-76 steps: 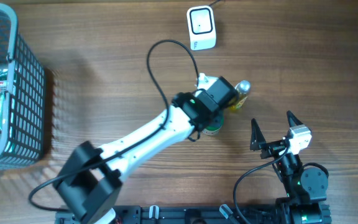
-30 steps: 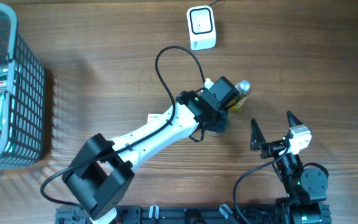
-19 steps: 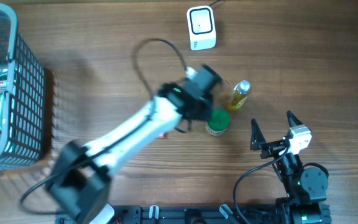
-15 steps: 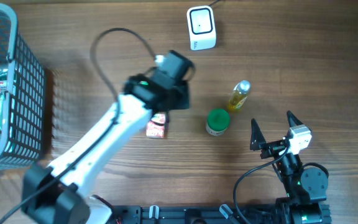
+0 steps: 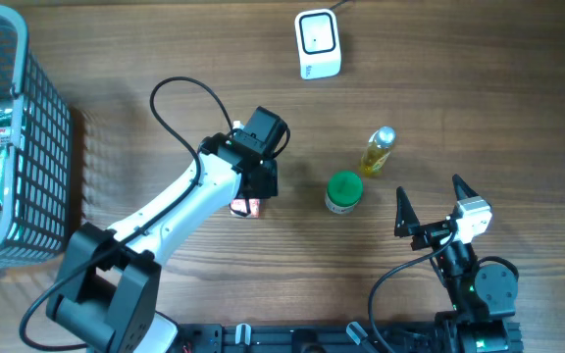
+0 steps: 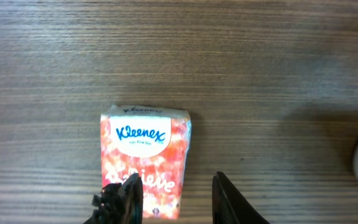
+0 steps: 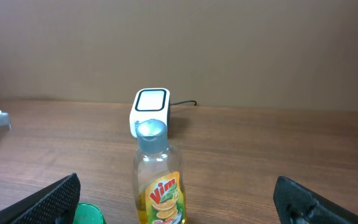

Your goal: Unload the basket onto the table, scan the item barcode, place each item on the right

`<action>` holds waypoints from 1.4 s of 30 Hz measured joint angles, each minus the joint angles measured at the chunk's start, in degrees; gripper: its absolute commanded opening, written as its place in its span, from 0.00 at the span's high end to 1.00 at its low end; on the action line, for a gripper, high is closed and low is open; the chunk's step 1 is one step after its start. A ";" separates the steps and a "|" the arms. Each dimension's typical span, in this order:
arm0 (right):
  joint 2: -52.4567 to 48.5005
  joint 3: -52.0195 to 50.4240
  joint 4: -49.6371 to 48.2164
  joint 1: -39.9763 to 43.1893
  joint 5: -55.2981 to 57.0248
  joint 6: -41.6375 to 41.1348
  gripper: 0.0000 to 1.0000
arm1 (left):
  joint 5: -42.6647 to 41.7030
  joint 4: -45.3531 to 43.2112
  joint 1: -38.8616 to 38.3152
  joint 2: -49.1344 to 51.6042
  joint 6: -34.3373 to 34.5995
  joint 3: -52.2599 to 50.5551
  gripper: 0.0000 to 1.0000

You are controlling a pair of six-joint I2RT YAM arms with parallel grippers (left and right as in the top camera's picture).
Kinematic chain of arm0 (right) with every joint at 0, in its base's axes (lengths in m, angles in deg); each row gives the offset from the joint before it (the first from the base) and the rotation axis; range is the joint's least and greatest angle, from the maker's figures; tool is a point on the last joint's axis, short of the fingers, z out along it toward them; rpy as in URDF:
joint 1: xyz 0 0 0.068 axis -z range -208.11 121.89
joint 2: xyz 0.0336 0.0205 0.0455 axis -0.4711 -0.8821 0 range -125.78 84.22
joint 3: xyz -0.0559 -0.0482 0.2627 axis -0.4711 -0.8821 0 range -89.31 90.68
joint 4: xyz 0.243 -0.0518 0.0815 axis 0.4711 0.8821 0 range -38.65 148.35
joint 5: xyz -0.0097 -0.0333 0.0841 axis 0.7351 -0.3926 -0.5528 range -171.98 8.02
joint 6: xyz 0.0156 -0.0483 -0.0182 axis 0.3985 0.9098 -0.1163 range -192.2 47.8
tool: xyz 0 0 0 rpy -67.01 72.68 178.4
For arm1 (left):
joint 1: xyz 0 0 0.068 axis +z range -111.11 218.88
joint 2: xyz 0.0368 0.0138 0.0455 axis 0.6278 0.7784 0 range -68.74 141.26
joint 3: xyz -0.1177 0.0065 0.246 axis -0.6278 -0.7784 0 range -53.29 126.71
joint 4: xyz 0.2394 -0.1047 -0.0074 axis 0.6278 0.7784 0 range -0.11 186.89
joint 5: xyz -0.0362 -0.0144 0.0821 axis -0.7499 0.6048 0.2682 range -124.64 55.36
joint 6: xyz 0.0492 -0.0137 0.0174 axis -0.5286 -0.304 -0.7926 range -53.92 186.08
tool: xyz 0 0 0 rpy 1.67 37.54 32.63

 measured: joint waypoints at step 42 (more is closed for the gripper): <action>0.00 0.00 0.00 0.00 -0.02 0.00 0.00 | 11.10 -0.52 -6.86 2.64 -1.55 -0.48 0.49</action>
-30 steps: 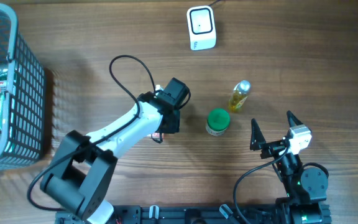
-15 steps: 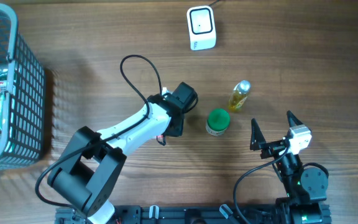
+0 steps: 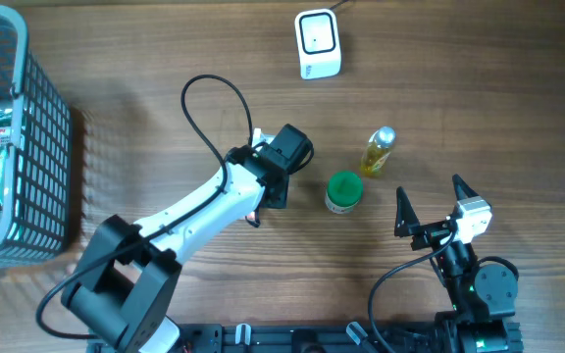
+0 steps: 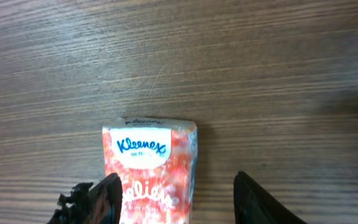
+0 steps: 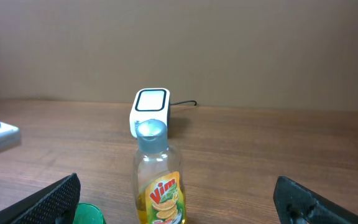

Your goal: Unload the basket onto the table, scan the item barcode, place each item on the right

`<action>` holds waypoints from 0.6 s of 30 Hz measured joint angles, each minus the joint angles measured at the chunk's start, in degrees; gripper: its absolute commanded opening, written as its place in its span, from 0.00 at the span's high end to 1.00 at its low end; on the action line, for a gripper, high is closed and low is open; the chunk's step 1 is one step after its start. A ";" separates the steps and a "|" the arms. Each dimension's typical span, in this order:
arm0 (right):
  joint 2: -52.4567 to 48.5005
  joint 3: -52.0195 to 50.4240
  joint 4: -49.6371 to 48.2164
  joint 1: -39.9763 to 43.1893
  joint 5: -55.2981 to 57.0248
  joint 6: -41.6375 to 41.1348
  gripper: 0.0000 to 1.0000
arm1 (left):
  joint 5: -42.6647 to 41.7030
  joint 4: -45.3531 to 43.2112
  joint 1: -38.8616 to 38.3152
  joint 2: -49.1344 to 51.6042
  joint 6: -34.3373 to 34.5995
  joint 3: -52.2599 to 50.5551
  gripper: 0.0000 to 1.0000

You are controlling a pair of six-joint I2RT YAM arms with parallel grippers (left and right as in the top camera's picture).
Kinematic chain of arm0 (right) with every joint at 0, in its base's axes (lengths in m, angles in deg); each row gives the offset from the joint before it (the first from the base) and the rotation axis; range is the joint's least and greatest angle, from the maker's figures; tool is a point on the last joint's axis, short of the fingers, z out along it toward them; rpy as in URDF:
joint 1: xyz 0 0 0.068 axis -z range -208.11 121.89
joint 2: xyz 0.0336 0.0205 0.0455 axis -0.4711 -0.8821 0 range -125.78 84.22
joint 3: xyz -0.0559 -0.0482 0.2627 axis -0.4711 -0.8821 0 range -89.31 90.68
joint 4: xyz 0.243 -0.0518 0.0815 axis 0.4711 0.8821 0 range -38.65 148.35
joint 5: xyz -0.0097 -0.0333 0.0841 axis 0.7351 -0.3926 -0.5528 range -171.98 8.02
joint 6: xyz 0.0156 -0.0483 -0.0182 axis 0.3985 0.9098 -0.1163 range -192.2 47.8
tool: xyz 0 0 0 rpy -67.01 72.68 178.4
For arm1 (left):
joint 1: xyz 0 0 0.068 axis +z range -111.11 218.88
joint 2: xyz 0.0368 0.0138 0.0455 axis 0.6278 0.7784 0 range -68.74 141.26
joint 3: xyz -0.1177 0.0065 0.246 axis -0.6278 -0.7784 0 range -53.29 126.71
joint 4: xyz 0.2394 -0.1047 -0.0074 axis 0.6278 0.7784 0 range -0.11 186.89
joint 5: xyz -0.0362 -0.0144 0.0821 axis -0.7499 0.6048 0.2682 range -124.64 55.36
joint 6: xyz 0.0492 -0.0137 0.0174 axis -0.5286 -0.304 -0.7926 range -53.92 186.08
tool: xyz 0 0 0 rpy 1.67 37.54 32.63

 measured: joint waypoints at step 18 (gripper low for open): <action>0.00 0.00 0.00 0.00 0.00 0.00 0.00 | 1.68 -1.27 -1.05 5.75 -0.20 -1.42 0.88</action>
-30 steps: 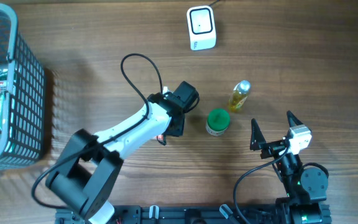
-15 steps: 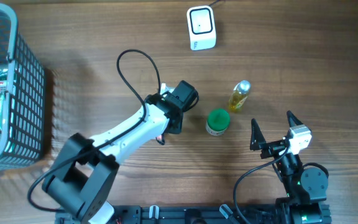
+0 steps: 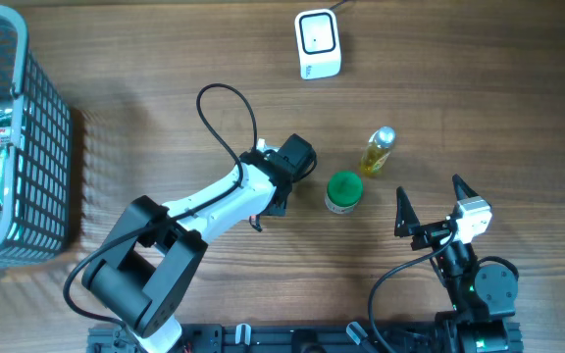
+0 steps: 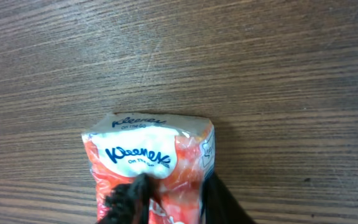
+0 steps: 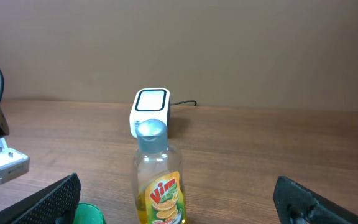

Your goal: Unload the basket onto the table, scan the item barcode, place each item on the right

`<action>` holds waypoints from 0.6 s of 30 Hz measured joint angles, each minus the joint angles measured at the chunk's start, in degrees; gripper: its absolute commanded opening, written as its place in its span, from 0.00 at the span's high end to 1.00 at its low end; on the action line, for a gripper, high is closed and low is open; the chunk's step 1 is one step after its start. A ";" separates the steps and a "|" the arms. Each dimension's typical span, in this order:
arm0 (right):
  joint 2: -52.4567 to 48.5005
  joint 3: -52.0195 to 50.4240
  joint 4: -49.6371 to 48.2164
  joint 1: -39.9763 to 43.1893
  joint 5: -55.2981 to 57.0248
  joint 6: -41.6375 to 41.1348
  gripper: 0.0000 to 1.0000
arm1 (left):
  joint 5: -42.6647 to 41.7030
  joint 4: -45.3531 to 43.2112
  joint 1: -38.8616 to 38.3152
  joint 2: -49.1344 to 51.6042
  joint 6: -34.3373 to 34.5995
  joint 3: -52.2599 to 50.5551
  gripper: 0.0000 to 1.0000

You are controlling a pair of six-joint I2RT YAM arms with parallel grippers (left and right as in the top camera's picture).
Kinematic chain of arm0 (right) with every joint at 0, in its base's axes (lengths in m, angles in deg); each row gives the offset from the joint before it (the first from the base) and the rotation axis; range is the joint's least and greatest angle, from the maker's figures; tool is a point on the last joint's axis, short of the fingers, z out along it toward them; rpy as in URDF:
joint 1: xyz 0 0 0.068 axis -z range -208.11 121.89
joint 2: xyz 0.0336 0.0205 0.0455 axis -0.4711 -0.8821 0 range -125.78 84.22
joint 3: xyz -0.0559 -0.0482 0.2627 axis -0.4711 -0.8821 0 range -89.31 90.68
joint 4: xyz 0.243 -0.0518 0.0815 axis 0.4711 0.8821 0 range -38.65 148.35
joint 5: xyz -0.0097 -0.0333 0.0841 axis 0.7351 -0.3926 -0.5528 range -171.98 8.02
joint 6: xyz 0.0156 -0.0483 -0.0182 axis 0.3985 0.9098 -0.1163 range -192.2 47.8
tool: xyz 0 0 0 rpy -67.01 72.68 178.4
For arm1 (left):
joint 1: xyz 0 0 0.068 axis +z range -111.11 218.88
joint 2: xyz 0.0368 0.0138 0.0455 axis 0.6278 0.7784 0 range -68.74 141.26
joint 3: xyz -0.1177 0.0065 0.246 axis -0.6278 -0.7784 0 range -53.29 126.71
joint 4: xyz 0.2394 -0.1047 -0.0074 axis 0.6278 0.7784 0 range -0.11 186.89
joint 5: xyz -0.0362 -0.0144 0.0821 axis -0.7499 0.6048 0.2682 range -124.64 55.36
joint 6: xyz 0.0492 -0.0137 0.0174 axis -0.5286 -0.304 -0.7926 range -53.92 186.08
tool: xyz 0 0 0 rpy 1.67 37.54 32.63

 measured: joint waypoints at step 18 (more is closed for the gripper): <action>0.00 0.00 0.00 0.00 0.00 0.00 0.00 | -19.28 -2.05 9.31 -17.79 1.99 3.30 0.96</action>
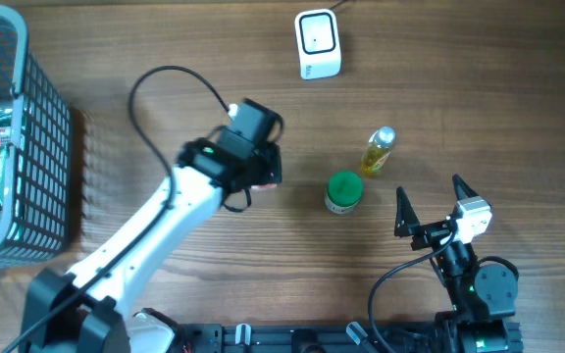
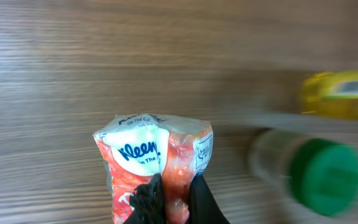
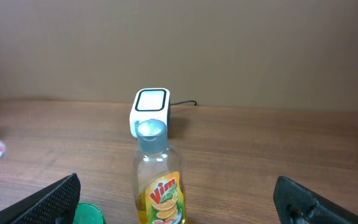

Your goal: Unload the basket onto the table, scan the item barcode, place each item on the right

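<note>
A red and white Kleenex tissue pack [image 2: 154, 155] is pinched between the fingers of my left gripper [image 2: 169, 190], which is shut on its lower end and holds it above the table. In the overhead view the left gripper [image 1: 263, 169] is at the table's middle, left of the green-lidded jar. The white barcode scanner [image 1: 318, 42] stands at the far edge and also shows as the scanner [image 3: 150, 109] behind the bottle. My right gripper [image 1: 429, 191] rests open at the front right, with nothing between its fingers.
A yellow Vim bottle [image 1: 378, 150] and a green-lidded jar [image 1: 343, 190] stand between the two arms; the jar [image 2: 325, 175] appears blurred under the left wrist. A grey wire basket [image 1: 27, 147] with packets fills the left edge.
My left gripper, shut on the tissue pack, was low beside the jar and is now farther left and back, higher above the table. The pack is squeezed narrower. The right arm is unmoved.
The pack lay flat on the table with my open left gripper over its near end. Then the open fingers stood astride it. Then they were shut on it, still on the table. Now the pack is held in the air.
</note>
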`<action>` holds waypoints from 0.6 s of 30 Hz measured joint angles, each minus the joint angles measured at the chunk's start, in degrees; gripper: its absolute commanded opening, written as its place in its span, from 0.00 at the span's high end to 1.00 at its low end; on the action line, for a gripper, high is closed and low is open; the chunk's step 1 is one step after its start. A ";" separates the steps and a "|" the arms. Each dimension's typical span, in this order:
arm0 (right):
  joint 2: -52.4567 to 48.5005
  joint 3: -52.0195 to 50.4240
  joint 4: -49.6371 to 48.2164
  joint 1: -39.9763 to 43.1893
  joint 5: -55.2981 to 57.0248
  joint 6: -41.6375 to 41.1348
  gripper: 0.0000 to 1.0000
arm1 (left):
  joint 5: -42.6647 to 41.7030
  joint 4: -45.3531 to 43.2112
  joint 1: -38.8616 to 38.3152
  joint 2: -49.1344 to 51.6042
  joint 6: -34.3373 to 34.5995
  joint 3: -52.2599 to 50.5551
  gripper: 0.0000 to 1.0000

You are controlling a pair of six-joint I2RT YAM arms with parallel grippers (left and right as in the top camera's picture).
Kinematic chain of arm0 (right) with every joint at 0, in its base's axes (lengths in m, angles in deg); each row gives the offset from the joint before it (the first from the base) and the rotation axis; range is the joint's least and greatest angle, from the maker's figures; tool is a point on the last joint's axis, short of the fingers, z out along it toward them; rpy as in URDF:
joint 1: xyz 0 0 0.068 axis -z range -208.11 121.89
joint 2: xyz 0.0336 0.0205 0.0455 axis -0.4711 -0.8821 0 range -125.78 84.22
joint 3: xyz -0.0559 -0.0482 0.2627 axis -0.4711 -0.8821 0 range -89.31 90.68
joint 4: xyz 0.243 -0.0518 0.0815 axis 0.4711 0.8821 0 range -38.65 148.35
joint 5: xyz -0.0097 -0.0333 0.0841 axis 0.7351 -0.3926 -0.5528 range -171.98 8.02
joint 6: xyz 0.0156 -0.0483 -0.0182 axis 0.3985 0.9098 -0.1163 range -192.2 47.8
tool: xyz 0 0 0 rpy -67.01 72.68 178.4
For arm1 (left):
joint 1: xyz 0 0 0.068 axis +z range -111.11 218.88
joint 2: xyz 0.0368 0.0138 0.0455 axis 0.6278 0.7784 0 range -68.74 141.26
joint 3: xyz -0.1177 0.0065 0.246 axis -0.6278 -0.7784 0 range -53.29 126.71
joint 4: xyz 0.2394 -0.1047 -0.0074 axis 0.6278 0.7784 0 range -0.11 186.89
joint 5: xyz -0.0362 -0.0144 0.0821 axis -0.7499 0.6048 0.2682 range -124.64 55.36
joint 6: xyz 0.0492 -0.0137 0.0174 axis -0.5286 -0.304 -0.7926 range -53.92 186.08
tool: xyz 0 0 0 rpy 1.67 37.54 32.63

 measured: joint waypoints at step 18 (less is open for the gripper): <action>0.00 0.00 0.00 0.02 0.00 0.00 0.00 | -51.69 -40.19 17.33 6.05 0.24 -20.65 0.96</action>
